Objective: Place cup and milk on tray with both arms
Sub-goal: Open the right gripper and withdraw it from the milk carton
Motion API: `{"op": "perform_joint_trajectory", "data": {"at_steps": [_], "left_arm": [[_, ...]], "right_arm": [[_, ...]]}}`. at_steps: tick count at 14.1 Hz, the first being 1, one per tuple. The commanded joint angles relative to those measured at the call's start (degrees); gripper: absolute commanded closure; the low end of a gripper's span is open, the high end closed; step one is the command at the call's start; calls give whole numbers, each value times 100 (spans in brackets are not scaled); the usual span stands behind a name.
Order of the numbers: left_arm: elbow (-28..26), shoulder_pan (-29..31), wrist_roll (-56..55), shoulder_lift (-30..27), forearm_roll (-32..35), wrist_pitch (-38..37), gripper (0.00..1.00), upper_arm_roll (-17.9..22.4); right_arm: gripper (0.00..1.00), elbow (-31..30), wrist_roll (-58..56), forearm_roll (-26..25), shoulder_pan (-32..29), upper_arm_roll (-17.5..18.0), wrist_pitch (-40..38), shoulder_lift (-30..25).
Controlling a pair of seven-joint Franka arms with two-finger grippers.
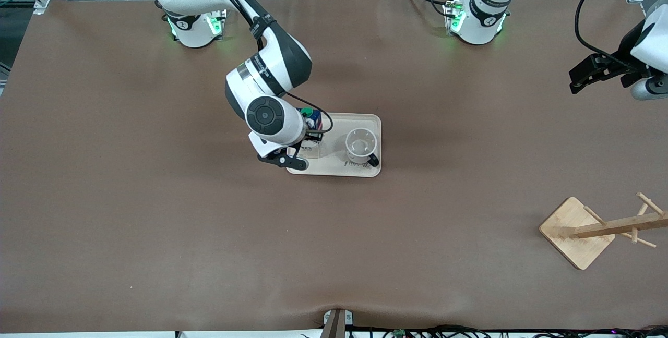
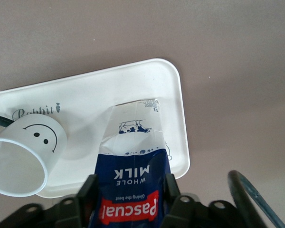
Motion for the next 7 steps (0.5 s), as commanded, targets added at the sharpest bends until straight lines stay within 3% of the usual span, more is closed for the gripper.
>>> {"op": "perform_joint_trajectory", "data": {"at_steps": [1, 4, 7], "left_arm": [[-90, -50, 115, -77, -88, 45, 0, 45], [-151, -41, 115, -138, -220, 54, 0, -60], [-151, -32, 115, -103, -255, 80, 0, -60]], "right_arm": [[0, -99, 98, 63, 70, -59, -9, -73], [0, 76, 81, 107, -18, -77, -18, -257], [0, 725, 20, 81, -114, -94, 0, -302]]}}
